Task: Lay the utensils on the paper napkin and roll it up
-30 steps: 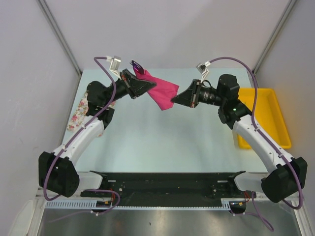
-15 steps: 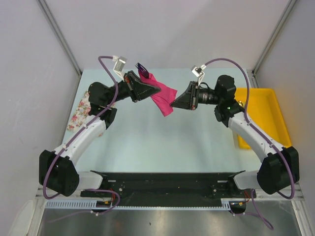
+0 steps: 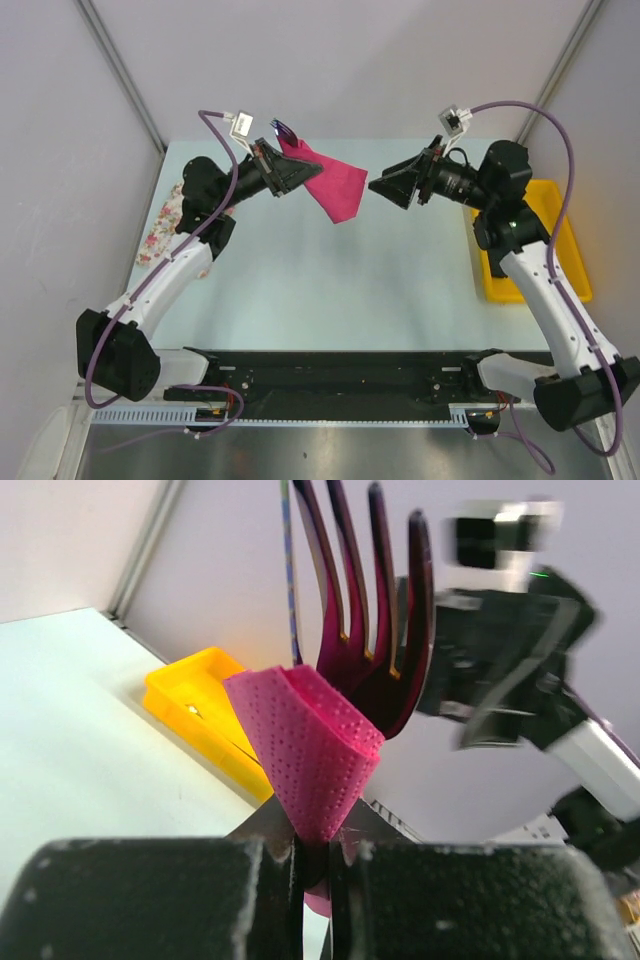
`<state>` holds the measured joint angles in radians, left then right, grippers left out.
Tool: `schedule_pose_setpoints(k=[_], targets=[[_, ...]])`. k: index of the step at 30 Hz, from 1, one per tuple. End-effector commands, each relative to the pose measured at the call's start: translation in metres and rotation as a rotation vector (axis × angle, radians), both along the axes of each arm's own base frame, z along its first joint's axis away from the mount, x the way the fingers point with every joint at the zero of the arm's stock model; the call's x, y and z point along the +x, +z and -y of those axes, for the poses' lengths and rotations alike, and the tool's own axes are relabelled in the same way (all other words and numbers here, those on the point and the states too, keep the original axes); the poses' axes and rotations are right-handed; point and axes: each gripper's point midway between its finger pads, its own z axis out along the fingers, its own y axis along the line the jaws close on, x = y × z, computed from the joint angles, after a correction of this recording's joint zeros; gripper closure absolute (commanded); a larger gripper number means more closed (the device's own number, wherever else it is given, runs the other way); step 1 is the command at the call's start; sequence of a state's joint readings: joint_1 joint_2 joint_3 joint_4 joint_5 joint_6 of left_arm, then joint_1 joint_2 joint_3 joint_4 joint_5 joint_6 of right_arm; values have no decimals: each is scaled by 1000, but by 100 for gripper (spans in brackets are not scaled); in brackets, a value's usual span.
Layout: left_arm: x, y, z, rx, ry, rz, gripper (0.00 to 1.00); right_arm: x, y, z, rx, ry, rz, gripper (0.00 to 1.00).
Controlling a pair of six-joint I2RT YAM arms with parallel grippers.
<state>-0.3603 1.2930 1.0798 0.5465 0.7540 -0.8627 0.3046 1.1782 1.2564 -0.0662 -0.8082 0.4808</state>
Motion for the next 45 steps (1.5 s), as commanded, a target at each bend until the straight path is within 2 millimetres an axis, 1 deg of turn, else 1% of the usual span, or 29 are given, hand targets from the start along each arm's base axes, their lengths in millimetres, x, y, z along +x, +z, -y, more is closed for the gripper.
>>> schedule_pose_setpoints(k=[1, 3, 4, 5, 7, 8, 9, 10, 12, 13, 18, 20, 24, 28, 29, 33, 35, 38, 41, 43, 45], targets=[[7, 31, -9, -31, 81, 61, 100, -4, 46, 8, -44, -151, 247, 20], [7, 34, -8, -32, 81, 59, 100, -10, 50, -2, -70, -132, 320, 21], [9, 33, -8, -26, 84, 57, 100, -12, 46, -14, -83, -126, 320, 21], [10, 33, -7, -22, 88, 49, 100, -15, 46, -21, -88, -111, 335, 21], [6, 39, -6, -39, 69, 56, 100, -19, 41, -36, -96, -83, 352, 21], [6, 38, -5, -38, 63, 54, 100, -14, 35, -41, -104, -77, 342, 21], [4, 42, -5, -45, 57, 68, 100, -13, 28, -46, -109, -63, 336, 20], [2, 43, -4, -47, 44, 67, 100, -13, 28, -51, -99, -55, 352, 19], [-1, 45, -3, -51, 33, 78, 100, -12, 18, -58, -102, -39, 349, 18], [-2, 47, -2, -53, 31, 80, 100, -11, 23, -60, -88, -38, 373, 18], [-6, 48, -1, -57, 19, 87, 100, -17, 13, -74, -76, 15, 380, 18], [-9, 50, -1, -58, 11, 99, 100, -19, 6, -78, -82, 31, 375, 18], [-12, 50, 1, -62, -11, 107, 100, -20, -4, -82, -94, 55, 367, 20], [-19, 52, 4, -67, -46, 128, 100, -22, -12, -83, -104, 71, 365, 21], [-24, 53, 6, -65, -66, 140, 100, -23, -13, -83, -104, 78, 359, 23], [-34, 52, 10, -59, -111, 163, 100, -25, -16, -85, -105, 94, 353, 31], [-37, 51, 12, -60, -129, 172, 100, -27, -17, -86, -103, 111, 348, 38], [-44, 48, 14, -49, -167, 181, 100, -31, -19, -87, -97, 135, 337, 43], [-46, 41, 15, -37, -180, 172, 100, -32, -16, -85, -94, 133, 338, 42], [-48, 41, 14, -32, -181, 184, 100, -31, -14, -85, -95, 129, 337, 41], [-50, 37, 16, -21, -185, 184, 100, -30, -10, -83, -95, 115, 337, 36]])
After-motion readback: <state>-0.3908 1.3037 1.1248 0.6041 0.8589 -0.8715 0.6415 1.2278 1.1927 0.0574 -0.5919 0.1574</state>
